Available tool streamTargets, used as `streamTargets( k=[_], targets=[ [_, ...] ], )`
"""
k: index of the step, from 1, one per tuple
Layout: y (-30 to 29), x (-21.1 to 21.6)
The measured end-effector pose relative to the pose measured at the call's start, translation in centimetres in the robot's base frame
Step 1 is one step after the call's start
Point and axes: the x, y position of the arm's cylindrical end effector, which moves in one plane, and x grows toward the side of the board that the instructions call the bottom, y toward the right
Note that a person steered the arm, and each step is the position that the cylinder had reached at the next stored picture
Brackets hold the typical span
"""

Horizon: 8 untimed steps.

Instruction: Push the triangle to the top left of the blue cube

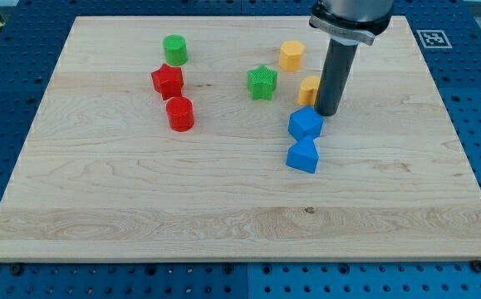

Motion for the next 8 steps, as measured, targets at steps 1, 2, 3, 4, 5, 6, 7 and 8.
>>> streamTargets(
  k=[1, 2, 3, 4, 5, 6, 7, 8],
  targets=[
    [0.0, -0.5],
    [0.0, -0.5],
    [0.3, 1.0],
    [2.8, 3.6],
    [3.8, 6.8],
    [1.1, 9.4],
    [-2.3, 10.4],
    [-4.4, 11.1]
  ],
)
